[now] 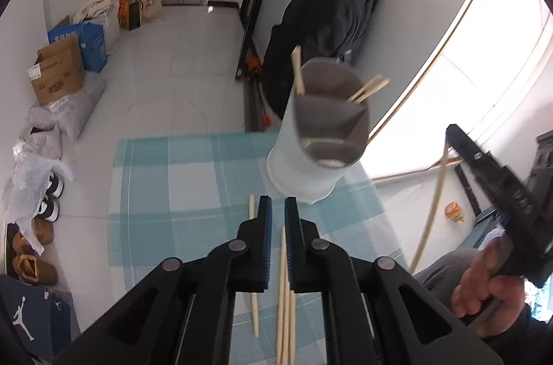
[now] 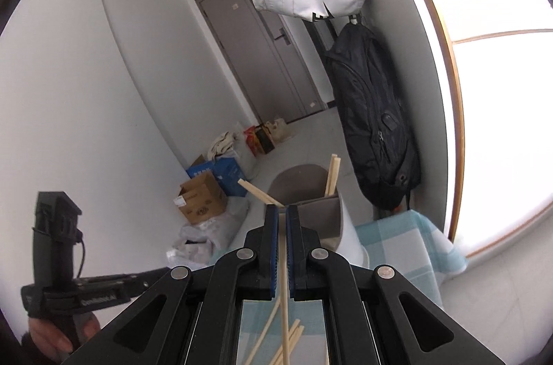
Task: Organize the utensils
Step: 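Lift both held chopsticks up toward the white holder, then raise both chopsticks over the holder and open both tools to drop them in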
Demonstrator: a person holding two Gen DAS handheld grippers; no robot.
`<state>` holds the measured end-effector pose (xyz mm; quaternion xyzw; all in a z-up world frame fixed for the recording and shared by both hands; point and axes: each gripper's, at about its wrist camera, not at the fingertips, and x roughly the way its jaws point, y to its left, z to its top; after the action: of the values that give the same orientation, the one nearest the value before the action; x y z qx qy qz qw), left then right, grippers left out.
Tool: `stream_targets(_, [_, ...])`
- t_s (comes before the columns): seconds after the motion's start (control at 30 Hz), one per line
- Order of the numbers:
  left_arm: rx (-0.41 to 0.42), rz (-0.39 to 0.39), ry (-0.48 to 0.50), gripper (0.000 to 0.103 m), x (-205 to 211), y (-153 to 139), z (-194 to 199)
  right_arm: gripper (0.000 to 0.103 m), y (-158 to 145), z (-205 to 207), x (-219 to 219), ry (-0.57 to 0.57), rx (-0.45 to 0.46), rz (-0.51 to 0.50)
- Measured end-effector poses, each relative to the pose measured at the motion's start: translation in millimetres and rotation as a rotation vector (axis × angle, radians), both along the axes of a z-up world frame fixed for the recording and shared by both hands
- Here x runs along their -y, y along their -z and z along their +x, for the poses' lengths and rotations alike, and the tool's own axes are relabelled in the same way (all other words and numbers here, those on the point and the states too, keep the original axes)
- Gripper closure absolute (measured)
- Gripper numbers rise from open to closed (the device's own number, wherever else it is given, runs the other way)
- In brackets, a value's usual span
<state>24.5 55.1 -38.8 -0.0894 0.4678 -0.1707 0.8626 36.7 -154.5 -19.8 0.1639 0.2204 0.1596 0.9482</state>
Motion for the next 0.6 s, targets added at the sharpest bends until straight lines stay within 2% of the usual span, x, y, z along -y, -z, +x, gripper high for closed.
stream_targets(0.03, [-0.039, 0.027, -0.003, 0.079, 3, 15, 5, 0.099, 8, 2, 2, -0.007, -0.021, 0.009])
stream_targets(0.13, [-0.141, 0.063, 0.004, 0.068, 13, 60, 21, 0.099, 29, 3, 6, -0.009, -0.077, 0.021])
stream_targets(0.23, [-0.198, 0.119, 0.028, 0.068, 29, 90, 41, 0.099, 46, 5, 10, -0.009, -0.121, 0.025])
stream_targets(0.33, [-0.219, 0.193, 0.028, 0.068, 42, 109, 61, 0.099, 57, 10, 15, -0.004, -0.159, 0.042])
stream_targets(0.47, [-0.235, 0.263, 0.051, 0.068, 54, 124, 80, 0.099, 59, 12, 23, 0.004, -0.168, 0.058])
stream_targets(0.6, [-0.219, 0.287, 0.066, 0.068, 55, 128, 87, 0.099, 63, 17, 29, 0.005, -0.182, 0.078])
